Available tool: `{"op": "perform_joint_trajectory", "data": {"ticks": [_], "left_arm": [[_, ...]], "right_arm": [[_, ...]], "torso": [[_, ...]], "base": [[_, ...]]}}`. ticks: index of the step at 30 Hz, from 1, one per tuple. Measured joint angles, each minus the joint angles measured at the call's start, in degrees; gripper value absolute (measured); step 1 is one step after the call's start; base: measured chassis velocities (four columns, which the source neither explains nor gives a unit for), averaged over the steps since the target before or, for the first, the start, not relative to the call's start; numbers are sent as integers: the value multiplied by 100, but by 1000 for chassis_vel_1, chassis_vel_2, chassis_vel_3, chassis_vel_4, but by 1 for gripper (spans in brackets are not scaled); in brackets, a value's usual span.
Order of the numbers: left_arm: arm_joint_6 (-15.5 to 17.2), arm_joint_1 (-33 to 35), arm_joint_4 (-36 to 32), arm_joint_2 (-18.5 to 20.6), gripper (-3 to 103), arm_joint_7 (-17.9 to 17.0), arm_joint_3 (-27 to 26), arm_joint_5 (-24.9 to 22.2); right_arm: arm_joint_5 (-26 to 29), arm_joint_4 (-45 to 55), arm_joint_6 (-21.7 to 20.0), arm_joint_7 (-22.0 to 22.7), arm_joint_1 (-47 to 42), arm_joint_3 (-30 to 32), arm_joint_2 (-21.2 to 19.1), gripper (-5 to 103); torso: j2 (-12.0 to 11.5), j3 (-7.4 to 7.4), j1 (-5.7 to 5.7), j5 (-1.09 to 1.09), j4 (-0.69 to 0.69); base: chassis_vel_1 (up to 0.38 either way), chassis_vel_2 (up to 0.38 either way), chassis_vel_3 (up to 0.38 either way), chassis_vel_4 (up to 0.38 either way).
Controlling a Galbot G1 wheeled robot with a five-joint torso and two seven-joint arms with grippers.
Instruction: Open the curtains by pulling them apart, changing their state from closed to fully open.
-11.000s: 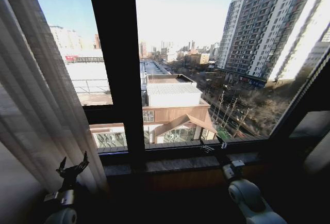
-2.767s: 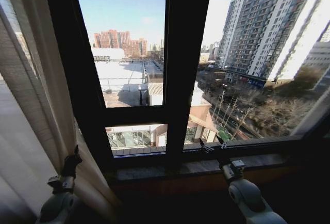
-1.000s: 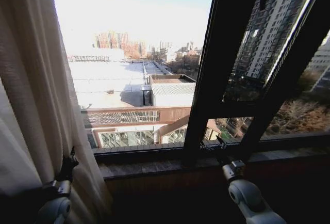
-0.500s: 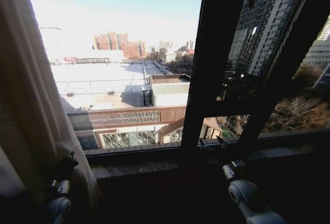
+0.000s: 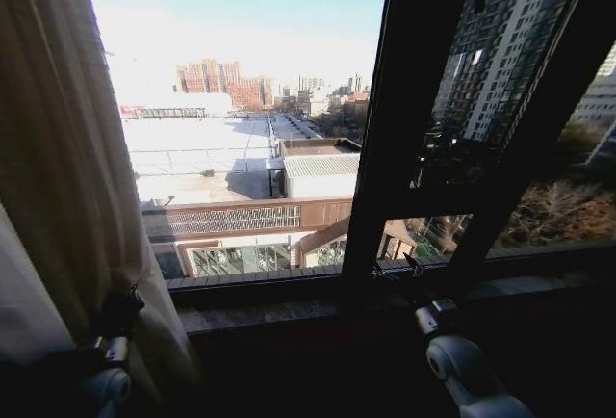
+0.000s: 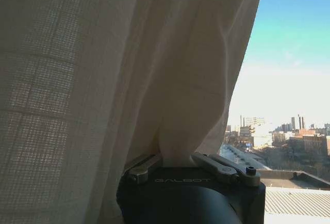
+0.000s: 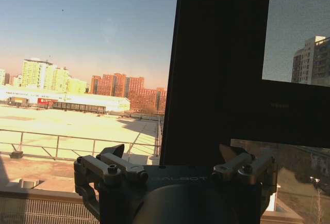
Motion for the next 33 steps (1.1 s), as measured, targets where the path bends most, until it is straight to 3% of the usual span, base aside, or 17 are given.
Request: {"op": "perform_joint_trajectory", "data": {"ticks": [9,12,16,17,19,26,33], "left_arm": [[5,57,322,397,0,-180,-425,-362],[54,40,539,579,0,-447,-612,-455],[230,-212,1260,1030,0,-1204,-944,-696],[230,-212,1260,1030,0,-1204,-944,-696],[183,-367,1880,1350,0,-1396,-1061,-810],[-102,-591,3185,1992,0,-1394,-1282,-906],[-100,-583,3018,1896,0,-1376,-1292,-877]], "right_arm": [[0,1,0,-1,1,-1,1,100],[0,0,0,-1,0,-1,0,100],[0,0,0,0,0,1,-1,100],[0,0,0,0,0,1,-1,100],[0,0,0,0,0,0,-1,100],[0,0,0,0,0,-1,0,100],[0,0,0,0,0,-1,0,100]], "torso": [[0,0,1,-3,2],[0,1,1,-1,1],[0,0,0,0,-2],[0,0,0,0,-2],[1,0,0,1,-2],[0,1,1,-5,4],[1,0,0,-2,0]], "base": [[75,107,-86,-105],[0,0,0,0],[-13,-20,7,26],[0,0,0,0],[0,0,0,0],[0,0,0,0],[0,0,0,0]]}}
